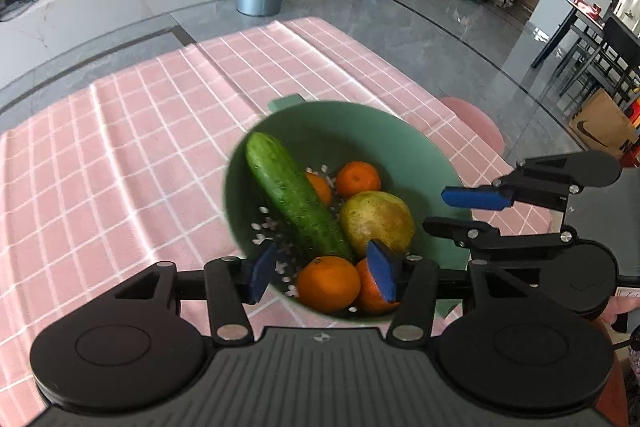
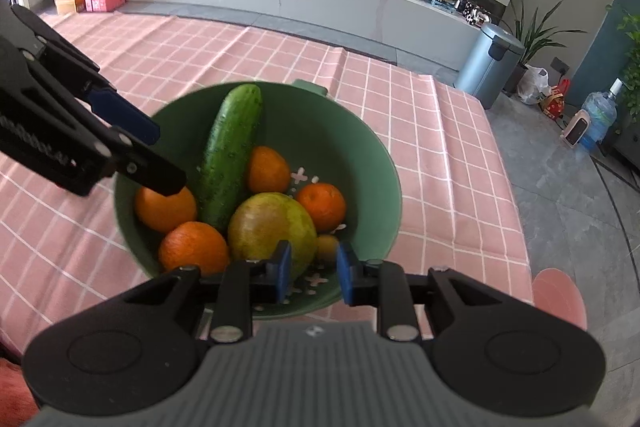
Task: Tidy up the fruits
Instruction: 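Open both tools and move them back toward the red tomato and brown fruit, then grasp the red cherry tomato with the left tool while the right tool grasps the last brown fruit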
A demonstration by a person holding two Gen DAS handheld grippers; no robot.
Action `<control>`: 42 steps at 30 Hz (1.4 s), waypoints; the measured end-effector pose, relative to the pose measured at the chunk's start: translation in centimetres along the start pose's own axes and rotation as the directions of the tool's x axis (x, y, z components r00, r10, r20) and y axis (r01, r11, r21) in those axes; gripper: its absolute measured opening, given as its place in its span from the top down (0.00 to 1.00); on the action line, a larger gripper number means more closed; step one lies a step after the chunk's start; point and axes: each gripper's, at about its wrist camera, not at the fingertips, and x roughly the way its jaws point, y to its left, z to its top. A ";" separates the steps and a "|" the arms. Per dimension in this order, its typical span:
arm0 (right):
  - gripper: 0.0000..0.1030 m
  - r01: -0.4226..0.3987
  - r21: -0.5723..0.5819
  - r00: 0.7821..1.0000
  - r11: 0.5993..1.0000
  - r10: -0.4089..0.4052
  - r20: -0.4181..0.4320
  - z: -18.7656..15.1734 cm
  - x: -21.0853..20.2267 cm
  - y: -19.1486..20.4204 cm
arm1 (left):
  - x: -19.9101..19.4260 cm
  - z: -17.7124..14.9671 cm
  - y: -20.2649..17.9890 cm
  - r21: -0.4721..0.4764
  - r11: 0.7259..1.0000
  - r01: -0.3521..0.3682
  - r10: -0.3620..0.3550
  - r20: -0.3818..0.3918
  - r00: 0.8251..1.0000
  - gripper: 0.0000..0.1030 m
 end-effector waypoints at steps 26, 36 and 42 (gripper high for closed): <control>0.80 -0.232 0.159 0.963 0.960 0.205 0.173 1.7 -1.8 12.1 | -6.6 -8.8 7.6 -0.063 0.981 -0.183 0.184 0.009 0.983 0.49; 0.81 -0.214 0.111 0.973 0.971 0.202 0.111 1.6 1.5 13.9 | -3.3 -10.1 8.9 -0.098 0.985 -0.144 0.143 -0.015 0.990 0.50; 0.84 -0.211 0.088 0.975 0.973 0.204 0.083 1.3 3.2 14.5 | -1.6 -10.1 9.6 -0.122 0.982 -0.142 0.138 -0.035 0.990 0.51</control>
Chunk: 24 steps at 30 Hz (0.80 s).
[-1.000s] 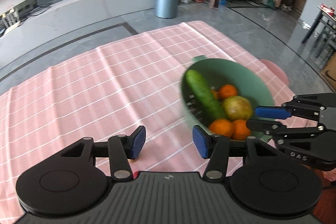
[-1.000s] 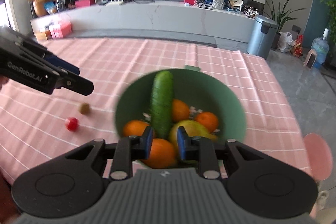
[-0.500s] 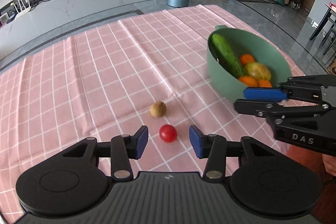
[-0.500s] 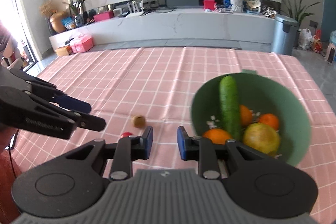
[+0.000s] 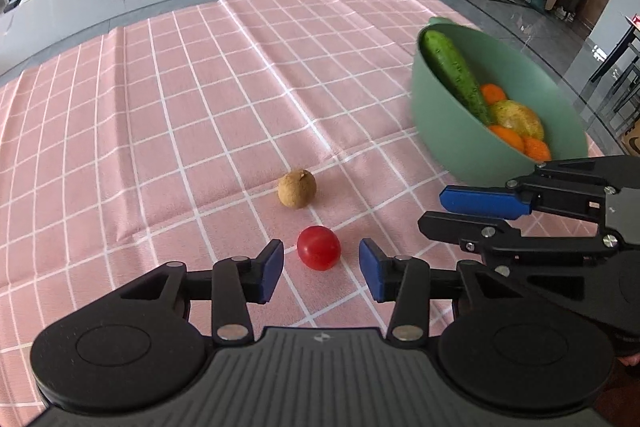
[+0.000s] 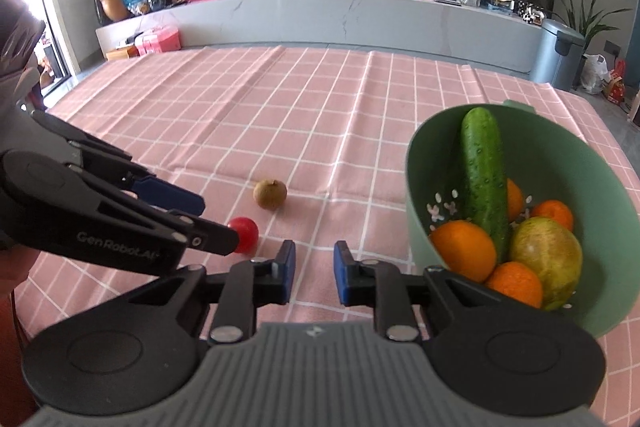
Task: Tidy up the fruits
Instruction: 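Grasp the red cherry tomato with the left tool while the right tool grasps the last brown fruit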
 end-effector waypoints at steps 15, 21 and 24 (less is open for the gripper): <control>0.84 -0.042 0.033 0.997 0.999 0.044 -0.058 0.3 2.5 -0.4 | 2.0 -0.3 0.7 -0.045 0.999 0.027 -0.027 -0.006 1.000 0.71; 0.84 -0.033 0.003 0.998 0.999 0.033 -0.044 0.9 3.1 0.1 | 0.7 -0.4 2.1 -0.099 0.995 -0.011 0.015 0.036 0.999 0.71; 0.83 -0.042 -0.008 0.999 0.999 0.042 -0.029 1.6 3.9 0.6 | -0.3 -0.5 3.3 -0.144 0.989 -0.034 0.044 0.067 0.997 0.71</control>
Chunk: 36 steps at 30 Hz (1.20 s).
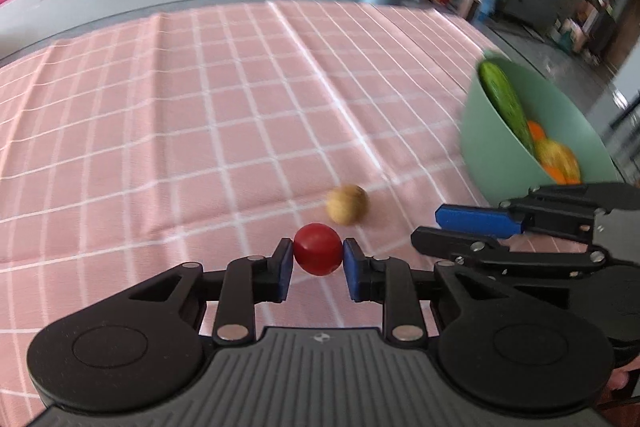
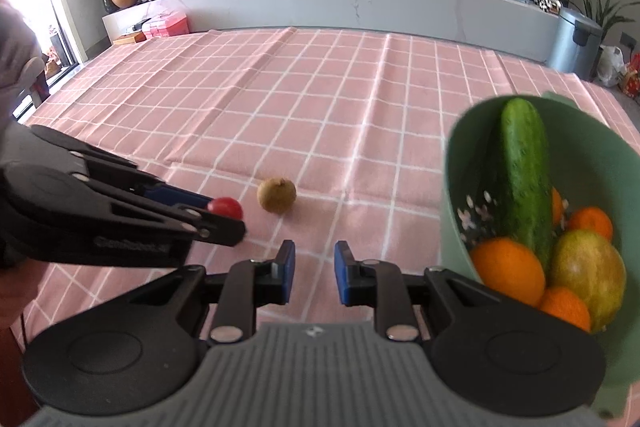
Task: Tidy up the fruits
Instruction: 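Grasp the red cherry tomato with the left tool while the right tool grasps the last brown fruit, then lower the tomato into the colander with the left tool while the right tool lowers the brown fruit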
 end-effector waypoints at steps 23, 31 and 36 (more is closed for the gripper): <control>0.79 -0.060 -0.024 0.998 0.998 0.060 -0.004 2.3 5.1 2.1 | -1.0 0.3 3.0 -0.108 0.994 0.000 0.003 0.032 0.999 0.71; 0.79 -0.031 -0.002 0.999 1.000 0.031 0.025 2.0 0.3 1.4 | -2.6 1.1 0.7 -0.081 0.996 0.037 -0.033 0.053 0.998 0.71; 0.79 0.023 0.004 0.996 1.000 -0.023 0.085 1.4 -5.6 -0.3 | -4.3 2.4 -3.1 -0.005 0.997 0.081 -0.081 0.085 0.993 0.71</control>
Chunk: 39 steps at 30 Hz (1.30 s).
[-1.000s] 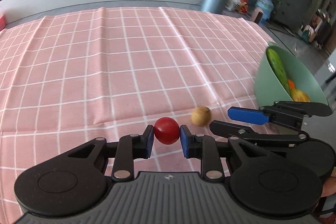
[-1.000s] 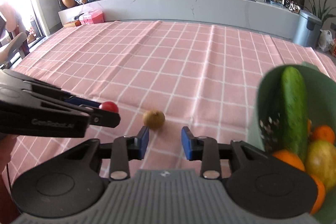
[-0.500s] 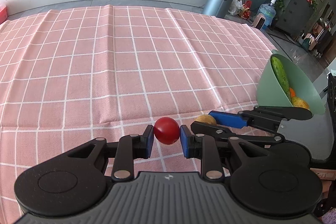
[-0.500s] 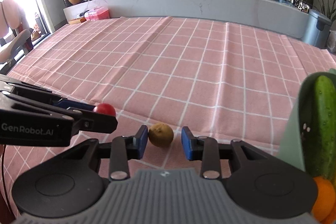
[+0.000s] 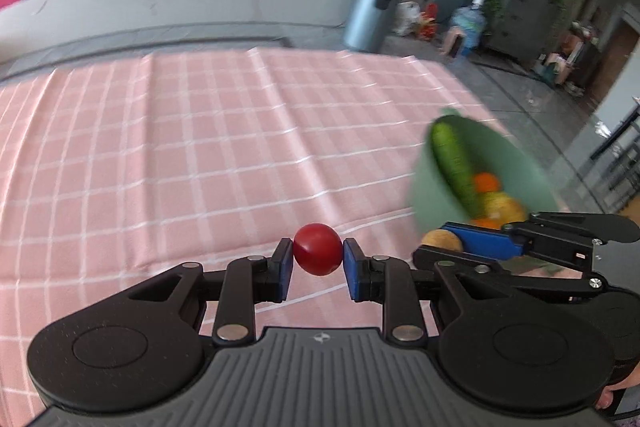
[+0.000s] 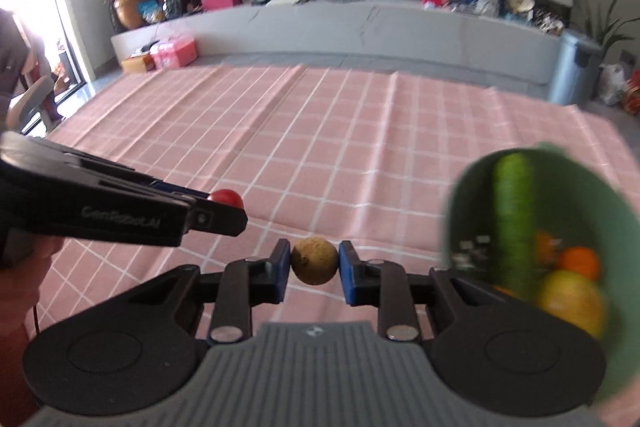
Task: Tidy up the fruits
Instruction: 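Lower the tomato into the colander with the left tool while the right tool lowers the brown fruit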
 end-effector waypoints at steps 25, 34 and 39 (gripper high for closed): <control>0.79 0.165 0.058 0.986 0.985 -0.164 -0.021 -4.2 -7.4 -13.7 | 7.9 2.6 -15.4 0.207 0.965 0.159 -0.127 -0.157 0.979 0.71; 0.79 0.123 0.041 0.990 0.992 -0.119 -0.080 -3.8 -5.2 -13.5 | 9.0 2.7 -15.1 0.203 0.970 0.132 -0.097 -0.172 0.980 0.71; 0.79 0.103 0.025 0.988 0.994 -0.099 -0.118 -3.7 -4.5 -13.4 | 9.1 2.7 -15.6 0.239 0.964 0.116 -0.074 -0.178 0.981 0.71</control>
